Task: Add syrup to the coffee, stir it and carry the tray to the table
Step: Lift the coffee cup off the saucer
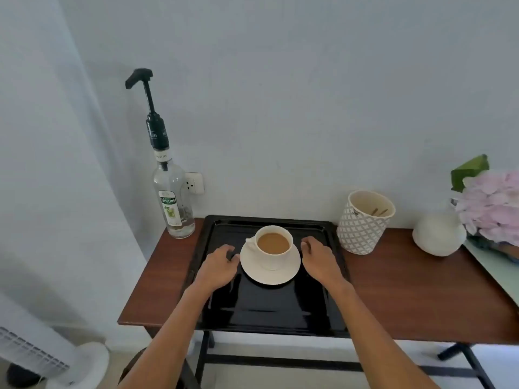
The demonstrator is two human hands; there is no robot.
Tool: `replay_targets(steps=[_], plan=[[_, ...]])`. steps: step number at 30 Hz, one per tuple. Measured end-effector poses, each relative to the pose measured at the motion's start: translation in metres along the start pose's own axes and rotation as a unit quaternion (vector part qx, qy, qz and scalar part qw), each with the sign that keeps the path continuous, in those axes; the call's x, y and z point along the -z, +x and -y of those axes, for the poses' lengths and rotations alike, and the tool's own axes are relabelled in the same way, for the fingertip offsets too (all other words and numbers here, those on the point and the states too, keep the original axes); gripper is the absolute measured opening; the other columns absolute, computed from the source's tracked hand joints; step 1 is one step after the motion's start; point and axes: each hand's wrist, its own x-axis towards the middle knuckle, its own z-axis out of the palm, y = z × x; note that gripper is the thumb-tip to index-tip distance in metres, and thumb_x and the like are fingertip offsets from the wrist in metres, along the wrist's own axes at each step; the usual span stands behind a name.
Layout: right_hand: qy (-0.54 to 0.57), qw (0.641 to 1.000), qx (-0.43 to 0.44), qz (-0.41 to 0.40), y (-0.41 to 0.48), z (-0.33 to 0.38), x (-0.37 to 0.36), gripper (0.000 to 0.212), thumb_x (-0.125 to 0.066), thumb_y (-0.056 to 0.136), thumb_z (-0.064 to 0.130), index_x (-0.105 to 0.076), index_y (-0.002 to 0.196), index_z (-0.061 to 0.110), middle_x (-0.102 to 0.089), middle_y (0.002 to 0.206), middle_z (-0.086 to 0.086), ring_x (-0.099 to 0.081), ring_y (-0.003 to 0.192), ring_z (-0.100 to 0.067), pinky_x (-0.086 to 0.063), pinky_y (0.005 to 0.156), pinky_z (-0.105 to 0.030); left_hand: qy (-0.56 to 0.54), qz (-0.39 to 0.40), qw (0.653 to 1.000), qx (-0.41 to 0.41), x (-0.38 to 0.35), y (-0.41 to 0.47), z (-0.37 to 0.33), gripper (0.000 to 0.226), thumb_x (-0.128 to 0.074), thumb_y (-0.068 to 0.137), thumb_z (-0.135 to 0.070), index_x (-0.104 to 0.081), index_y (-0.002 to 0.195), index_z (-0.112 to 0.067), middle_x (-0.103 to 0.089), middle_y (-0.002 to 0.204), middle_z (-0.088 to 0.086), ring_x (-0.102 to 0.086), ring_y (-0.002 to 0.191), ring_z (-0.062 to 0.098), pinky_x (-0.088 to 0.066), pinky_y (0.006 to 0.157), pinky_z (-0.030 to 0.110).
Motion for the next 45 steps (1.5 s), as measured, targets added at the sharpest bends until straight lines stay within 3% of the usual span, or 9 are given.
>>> replay_targets(steps=[11, 14, 17, 22, 25, 28, 34, 39, 45], plan=[[0.004, 1.0, -0.003, 0.005, 0.002, -0.001, -0.009, 0.031, -0.047, 0.103, 0.021, -0.063, 0.13, 0.019, -0.075, 0.116, -0.004, -0.068, 0.105, -0.023, -0.057, 0.087, -0.044, -0.008, -0.008, 0.999, -0.035, -0.017, 0.024, 0.0, 0.027, -0.048, 0.101, -0.028, -0.058, 0.124, -0.019, -0.07, 0.071, 0.002, -0.069, 0.048, 0.017, -0.061, 0.062, 0.038], [0.024, 1.0, -0.003, -0.001, 0.002, -0.003, -0.009, 0.03, -0.048, 0.103, 0.024, -0.065, 0.128, 0.02, -0.075, 0.111, -0.001, -0.069, 0.102, -0.02, -0.057, 0.086, -0.043, -0.022, -0.006, 0.999, -0.036, -0.013, 0.025, 0.001, 0.029, -0.046, 0.102, -0.032, -0.057, 0.126, -0.022, -0.073, 0.076, 0.004, -0.071, 0.055, 0.02, -0.06, 0.06, 0.037], [0.009, 0.999, 0.011, -0.034, 0.006, -0.002, -0.01, 0.031, -0.045, 0.106, 0.026, -0.065, 0.129, 0.019, -0.071, 0.119, -0.002, -0.065, 0.11, -0.021, -0.053, 0.09, -0.039, 0.035, -0.091, 0.994, -0.045, -0.009, 0.028, 0.001, 0.032, -0.04, 0.102, -0.042, -0.062, 0.12, -0.027, -0.073, 0.091, 0.0, -0.07, 0.08, 0.023, -0.056, 0.074, 0.038], [0.21, 0.977, -0.006, -0.041, 0.004, 0.014, -0.016, 0.035, -0.037, 0.111, 0.028, -0.071, 0.118, 0.027, -0.072, 0.116, 0.005, -0.066, 0.104, -0.009, -0.049, 0.083, -0.025, -0.128, -0.124, 0.978, -0.106, -0.017, 0.032, -0.01, 0.036, -0.038, 0.105, -0.04, -0.071, 0.103, -0.024, -0.069, 0.091, -0.009, -0.065, 0.088, 0.01, -0.05, 0.075, 0.03], [0.269, 0.963, -0.025, -0.014, 0.002, 0.023, -0.02, 0.04, -0.034, 0.111, 0.033, -0.073, 0.107, 0.037, -0.075, 0.101, 0.011, -0.066, 0.09, -0.01, -0.047, 0.069, -0.025, -0.187, -0.109, 0.971, -0.105, -0.028, 0.038, -0.015, 0.039, -0.039, 0.105, -0.037, -0.07, 0.091, -0.019, -0.066, 0.078, -0.005, -0.061, 0.071, 0.012, -0.048, 0.066, 0.031], [0.286, 0.958, -0.025, -0.018, 0.001, 0.024, -0.02, 0.04, -0.036, 0.111, 0.026, -0.073, 0.105, 0.037, -0.076, 0.1, 0.014, -0.068, 0.096, -0.01, -0.05, 0.071, -0.026, -0.215, -0.111, 0.965, -0.103, -0.037, 0.043, -0.017, 0.046, -0.036, 0.106, -0.037, -0.063, 0.078, -0.012, -0.062, 0.061, -0.005, -0.053, 0.053, 0.005, -0.04, 0.052, 0.024], [0.227, 0.97, 0.033, 0.084, -0.005, 0.006, -0.011, 0.07, -0.054, 0.084, -0.01, -0.061, 0.123, 0.048, -0.068, 0.118, 0.028, -0.061, 0.116, 0.002, -0.048, 0.089, -0.017, -0.229, -0.146, 0.956, -0.114, -0.049, 0.051, -0.012, 0.048, -0.038, 0.105, -0.037, -0.059, 0.073, -0.008, -0.067, 0.067, 0.005, -0.06, 0.061, 0.014, -0.042, 0.053, 0.022], [0.195, 0.973, 0.072, 0.101, -0.008, 0.01, -0.014, 0.082, -0.093, 0.065, 0.04, -0.05, 0.134, 0.05, -0.062, 0.128, 0.028, -0.057, 0.121, 0.002, -0.057, 0.093, -0.028, -0.26, -0.132, 0.951, -0.102, -0.054, 0.054, -0.014, 0.053, -0.039, 0.105, -0.038, -0.058, 0.07, -0.004, -0.064, 0.061, 0.004, -0.053, 0.052, 0.002, -0.04, 0.05, 0.014], [0.203, 0.973, 0.102, 0.037, -0.007, 0.013, -0.019, 0.079, -0.097, 0.058, 0.046, -0.058, 0.127, 0.047, -0.068, 0.122, 0.024, -0.063, 0.115, 0.0, -0.058, 0.089, -0.029, -0.272, -0.161, 0.944, -0.09, -0.056, 0.054, -0.019, 0.059, -0.044, 0.103, -0.038, -0.044, 0.046, -0.024, -0.051, 0.042, -0.01, -0.045, 0.04, 0.001, -0.035, 0.044, 0.012]])
